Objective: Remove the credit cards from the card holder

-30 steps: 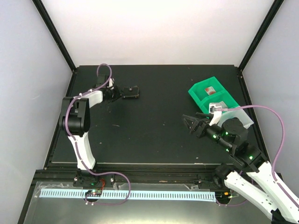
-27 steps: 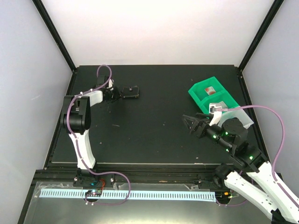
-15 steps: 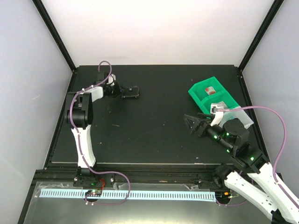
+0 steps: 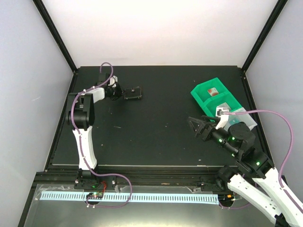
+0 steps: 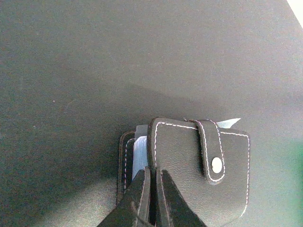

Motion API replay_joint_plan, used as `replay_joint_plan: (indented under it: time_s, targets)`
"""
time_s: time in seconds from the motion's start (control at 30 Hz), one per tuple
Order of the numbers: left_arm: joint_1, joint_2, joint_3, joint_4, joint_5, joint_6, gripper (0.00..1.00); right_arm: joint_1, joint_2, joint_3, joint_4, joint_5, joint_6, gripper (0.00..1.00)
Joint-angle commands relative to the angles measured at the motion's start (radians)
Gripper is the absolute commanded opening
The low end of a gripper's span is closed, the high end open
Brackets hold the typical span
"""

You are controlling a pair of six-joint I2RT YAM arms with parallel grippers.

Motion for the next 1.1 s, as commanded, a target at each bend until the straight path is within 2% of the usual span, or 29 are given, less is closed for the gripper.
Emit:
replay_joint_plan:
  time_s: [0.0, 0.33, 0.63, 0.83, 1.07]
  targets:
    - [-0.012, -0.022, -0.01, -0.023, 0.022, 0.016, 0.02, 0.007, -0.021, -0.009, -0.02, 0.01, 0.008, 1.0]
    - [-0.013, -0.146, -0.14, -0.022, 0.118, 0.021, 0.01, 0.007, -0.049, -0.014, -0.058, 0.015, -0.014, 1.0]
    - [-0.032, -0.272, -0.368, 0.007, 0.194, 0.036, 0.01, 0.007, -0.062, -0.005, -0.072, 0.025, -0.037, 1.0]
    - [-0.129, -0.352, -0.476, -0.011, 0.209, 0.089, 0.01, 0.007, -0.051, -0.054, -0.011, -0.017, -0.067, 1.0]
    - [-0.235, -0.442, -0.588, 0.004, 0.28, 0.129, 0.01, 0.006, 0.056, -0.07, 0.01, -0.097, -0.098, 0.98]
